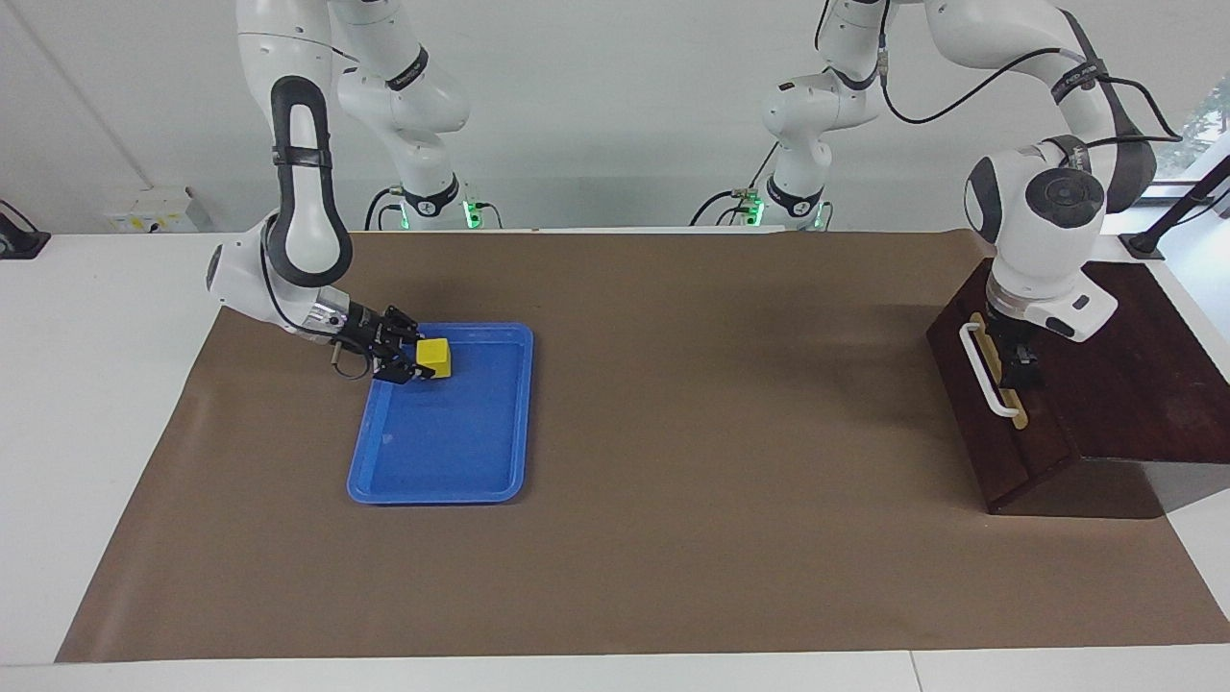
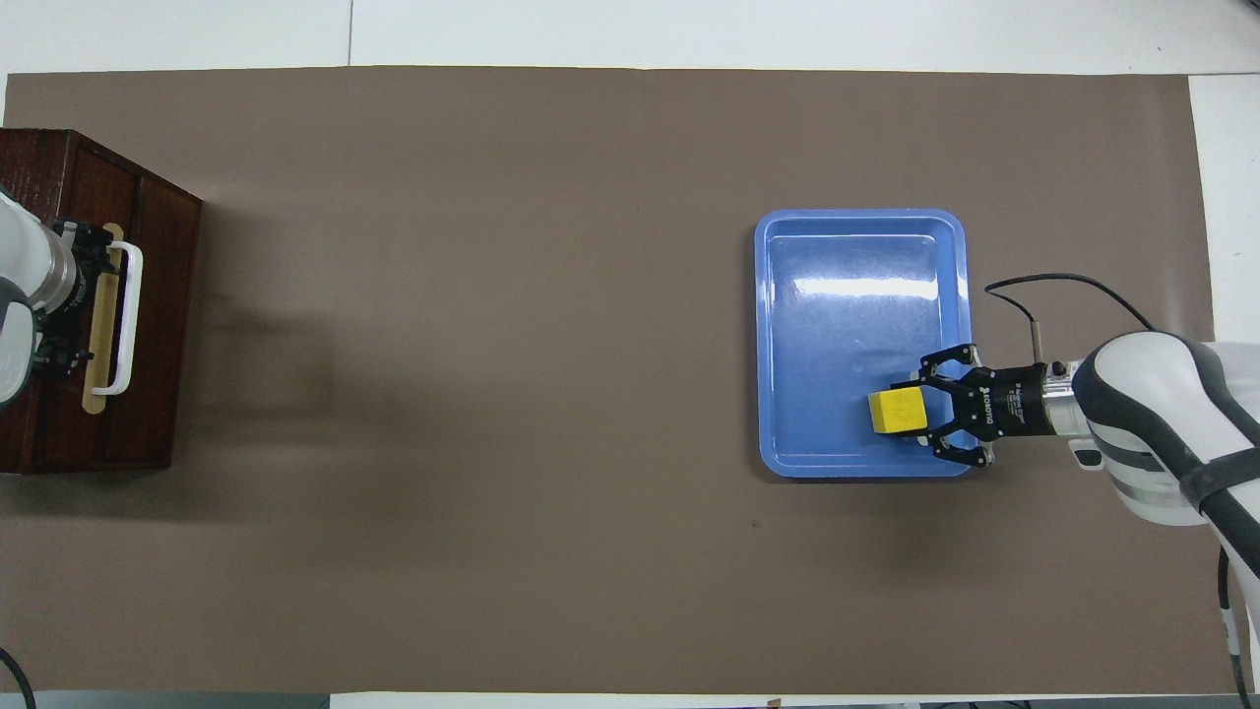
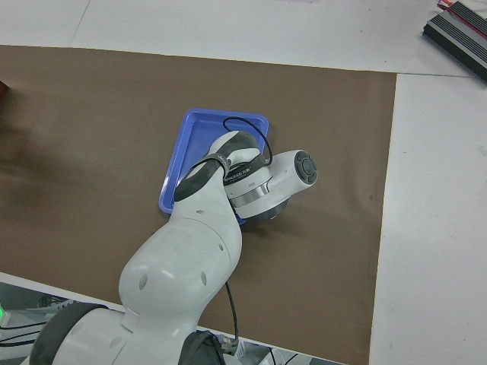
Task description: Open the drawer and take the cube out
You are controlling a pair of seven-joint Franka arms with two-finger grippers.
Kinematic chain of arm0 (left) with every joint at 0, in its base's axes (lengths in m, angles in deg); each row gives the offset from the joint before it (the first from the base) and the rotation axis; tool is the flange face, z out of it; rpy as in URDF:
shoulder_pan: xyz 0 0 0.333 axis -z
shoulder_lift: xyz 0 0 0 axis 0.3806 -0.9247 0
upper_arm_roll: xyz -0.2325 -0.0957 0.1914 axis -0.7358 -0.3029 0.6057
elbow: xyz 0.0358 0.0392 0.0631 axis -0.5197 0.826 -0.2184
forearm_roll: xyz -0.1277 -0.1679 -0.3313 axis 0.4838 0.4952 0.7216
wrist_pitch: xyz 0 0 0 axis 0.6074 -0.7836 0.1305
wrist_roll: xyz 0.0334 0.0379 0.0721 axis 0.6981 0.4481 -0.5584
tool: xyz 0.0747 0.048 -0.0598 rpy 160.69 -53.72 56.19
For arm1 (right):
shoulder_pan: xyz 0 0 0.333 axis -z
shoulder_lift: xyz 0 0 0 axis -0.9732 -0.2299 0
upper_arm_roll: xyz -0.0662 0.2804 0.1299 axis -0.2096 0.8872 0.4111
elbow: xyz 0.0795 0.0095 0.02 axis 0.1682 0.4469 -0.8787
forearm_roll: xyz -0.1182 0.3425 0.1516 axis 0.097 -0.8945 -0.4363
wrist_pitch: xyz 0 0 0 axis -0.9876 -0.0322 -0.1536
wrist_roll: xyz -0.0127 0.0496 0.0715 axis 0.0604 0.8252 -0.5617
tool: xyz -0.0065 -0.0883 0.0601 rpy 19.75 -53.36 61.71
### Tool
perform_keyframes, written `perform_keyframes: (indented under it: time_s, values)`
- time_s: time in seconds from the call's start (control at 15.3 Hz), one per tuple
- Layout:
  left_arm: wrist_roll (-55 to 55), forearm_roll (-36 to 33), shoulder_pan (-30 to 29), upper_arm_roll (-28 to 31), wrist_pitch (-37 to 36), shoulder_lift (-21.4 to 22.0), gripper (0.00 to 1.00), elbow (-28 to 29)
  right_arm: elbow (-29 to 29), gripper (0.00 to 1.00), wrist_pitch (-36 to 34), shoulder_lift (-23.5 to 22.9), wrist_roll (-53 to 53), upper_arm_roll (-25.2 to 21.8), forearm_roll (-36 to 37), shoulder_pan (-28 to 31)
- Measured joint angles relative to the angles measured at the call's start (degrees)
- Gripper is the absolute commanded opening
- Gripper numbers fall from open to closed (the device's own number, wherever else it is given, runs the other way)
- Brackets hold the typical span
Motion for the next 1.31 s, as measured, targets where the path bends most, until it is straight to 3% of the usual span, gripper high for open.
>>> perform_keyframes:
  time_s: [0.07,0.26,0.52,0.79,1.05,1.31]
  values:
    - [0.45,-0.08,0.28,-0.07,-0.2,0.01,1.0,0.0,0.01,0.92,0.0,0.0,0.0,0.0,-0.01,0.0]
    - [0.65,1.05,3.16,-0.42,-1.69,0.8,1.0,-0.3,0.01,1.0,0.0,0.0,0.0,0.05,-0.04,-0.06]
    - [2.9,8.71,6.78,-0.93,-3.53,5.1,1.0,-2.57,-0.67,1.0,-0.01,0.18,-1.09,0.08,-0.23,-0.16]
    - [19.08,16.19,7.2,-1.02,-9.4,7.56,1.0,-6.98,-8.18,1.0,-3.85,2.95,-10.09,0.33,1.84,-1.8]
    - [39.3,19.66,7.11,-0.85,-16.37,7.59,1.0,-11.3,-20.95,1.0,-12.6,6.27,-14.37,0.59,13.32,-2.44]
    - [59.32,19.79,6.81,-0.18,-21.04,7.94,1.0,-12.03,-32.06,1.0,-18.12,6.57,-10.15,0.94,27.92,-4.44]
